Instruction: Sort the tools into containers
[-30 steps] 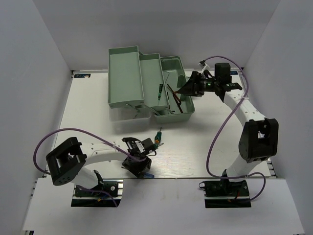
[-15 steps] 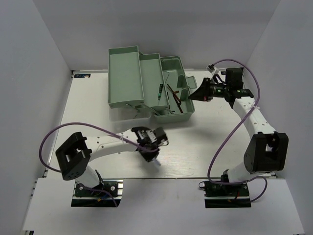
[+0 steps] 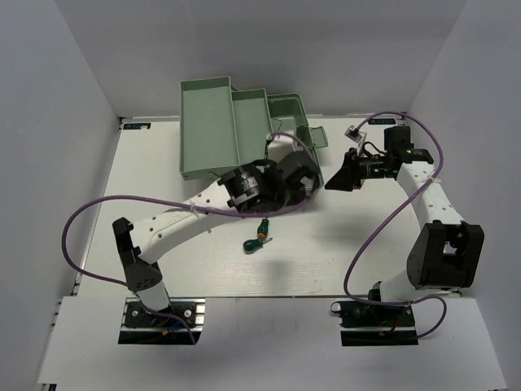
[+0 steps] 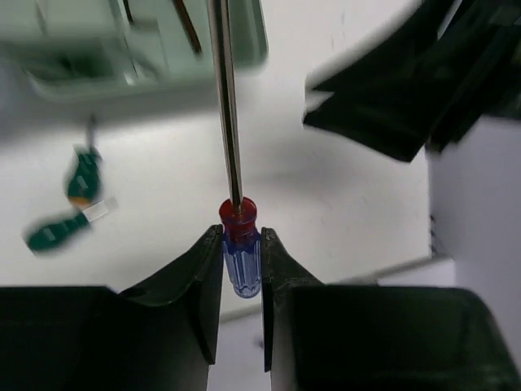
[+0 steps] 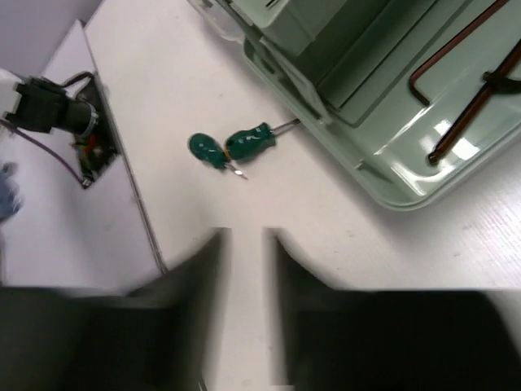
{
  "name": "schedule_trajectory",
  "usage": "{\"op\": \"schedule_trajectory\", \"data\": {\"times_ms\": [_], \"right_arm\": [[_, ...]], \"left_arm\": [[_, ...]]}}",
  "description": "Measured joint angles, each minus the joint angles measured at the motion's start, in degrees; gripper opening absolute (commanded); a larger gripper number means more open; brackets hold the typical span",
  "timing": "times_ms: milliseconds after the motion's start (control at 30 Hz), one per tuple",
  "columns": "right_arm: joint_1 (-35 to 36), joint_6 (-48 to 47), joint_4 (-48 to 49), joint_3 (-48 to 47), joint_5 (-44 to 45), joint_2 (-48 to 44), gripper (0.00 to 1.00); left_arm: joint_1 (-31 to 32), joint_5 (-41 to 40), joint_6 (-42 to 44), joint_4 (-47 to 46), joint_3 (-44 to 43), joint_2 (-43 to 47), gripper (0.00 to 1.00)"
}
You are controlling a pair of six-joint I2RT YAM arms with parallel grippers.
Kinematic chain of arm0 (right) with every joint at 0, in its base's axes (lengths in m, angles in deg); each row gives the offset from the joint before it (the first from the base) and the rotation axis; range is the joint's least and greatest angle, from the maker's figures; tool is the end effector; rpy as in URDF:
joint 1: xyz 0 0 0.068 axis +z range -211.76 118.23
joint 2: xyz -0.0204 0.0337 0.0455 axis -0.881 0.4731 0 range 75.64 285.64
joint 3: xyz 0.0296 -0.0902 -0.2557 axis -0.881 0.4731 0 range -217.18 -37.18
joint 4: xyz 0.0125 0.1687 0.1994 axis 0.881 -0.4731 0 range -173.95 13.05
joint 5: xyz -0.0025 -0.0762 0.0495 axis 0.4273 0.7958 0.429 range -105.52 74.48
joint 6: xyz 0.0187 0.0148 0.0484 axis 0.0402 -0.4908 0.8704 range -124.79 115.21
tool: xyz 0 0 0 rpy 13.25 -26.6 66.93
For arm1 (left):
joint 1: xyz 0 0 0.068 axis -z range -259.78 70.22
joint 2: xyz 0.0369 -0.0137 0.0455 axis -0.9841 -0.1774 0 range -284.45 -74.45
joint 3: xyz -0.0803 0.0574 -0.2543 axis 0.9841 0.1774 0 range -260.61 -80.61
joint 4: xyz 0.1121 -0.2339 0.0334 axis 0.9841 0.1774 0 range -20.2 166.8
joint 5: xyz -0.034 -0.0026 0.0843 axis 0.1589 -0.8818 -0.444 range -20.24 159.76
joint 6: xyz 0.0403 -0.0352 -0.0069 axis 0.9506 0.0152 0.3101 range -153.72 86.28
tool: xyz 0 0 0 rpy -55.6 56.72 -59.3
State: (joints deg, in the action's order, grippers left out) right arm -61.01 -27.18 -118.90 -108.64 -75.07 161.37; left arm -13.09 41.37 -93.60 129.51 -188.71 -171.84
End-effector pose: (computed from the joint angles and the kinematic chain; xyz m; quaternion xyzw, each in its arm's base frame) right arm 0.3033 0.0348 0.2980 -0.3079 0.7847 0.4195 0.3369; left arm 0.1550 -0.3173 0.4003 -0.0318 0.9116 -0.2001 0.3577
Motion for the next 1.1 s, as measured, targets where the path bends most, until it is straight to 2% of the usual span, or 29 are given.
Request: {"op": "schedule_trajectory", "data": {"times_ms": [33,200,233,300,333,433,467,500,533,600,633,733,767,1000,1100], "right_arm": [[0.0,-2.36,-1.29,0.0,-0.39,-0.02,0.0],[0.02,-13.57,-10.12,0.13,-2.27,-1.2,0.0],[0.0,-16.04,-11.98,0.26,-2.56,-1.86,0.2],[0.11,-20.79,-15.1,1.29,-3.41,-3.69,0.34],[0.26,-23.15,-16.31,2.16,-3.8,-4.72,0.5],[1.79,-29.64,-19.34,5.55,-4.15,-7.48,0.6],[2.86,-31.5,-19.85,6.78,-4.07,-8.26,0.66],[4.13,-33.48,-20.17,8.09,-4.0,-9.01,0.69],[5.4,-34.95,-19.98,9.31,-3.82,-9.77,0.69],[8.57,-37.66,-19.26,11.96,-3.08,-11.52,0.76],[10.08,-38.71,-18.62,13.09,-2.45,-12.26,0.79],[15.13,-40.17,-13.22,17.16,0.2,-14.08,0.79],[16.92,-40.3,-10.67,18.53,1.75,-14.29,0.79],[30.08,-40.61,3.39,20.26,11.87,-6.78,0.76],[35.28,-38.73,10.08,20.22,16.59,-1.66,0.73]], "left_arm": [[-1.53,-1.05,2.95,-0.9,-0.98,-0.55,0.0],[-13.27,-4.07,16.0,-8.04,-4.55,-4.55,0.0],[-15.72,-4.42,18.18,-8.74,-6.4,-6.21,0.0],[-19.96,-4.61,22.08,-9.9,-11.02,-10.43,0.0],[-21.75,-4.5,23.82,-10.73,-12.68,-12.33,0.0],[-25.73,-2.64,28.26,-12.02,-15.26,-16.72,0.02],[-26.69,-1.95,29.29,-12.07,-15.89,-17.94,0.05],[-27.65,-1.27,30.18,-12.0,-16.61,-19.39,0.17],[-28.46,-0.55,30.93,-12.0,-17.07,-20.61,0.24],[-29.62,0.79,32.06,-11.82,-17.22,-22.49,0.42],[-29.97,1.38,32.5,-11.76,-17.14,-23.21,0.59],[-30.69,3.37,33.57,-11.74,-16.06,-23.8,0.73],[-30.82,3.93,33.86,-11.87,-16.09,-23.8,0.74],[-30.64,6.49,37.48,-12.17,-19.58,-21.14,0.77],[-30.47,7.34,39.08,-14.45,-8.94,-10.71,0.75]]}}
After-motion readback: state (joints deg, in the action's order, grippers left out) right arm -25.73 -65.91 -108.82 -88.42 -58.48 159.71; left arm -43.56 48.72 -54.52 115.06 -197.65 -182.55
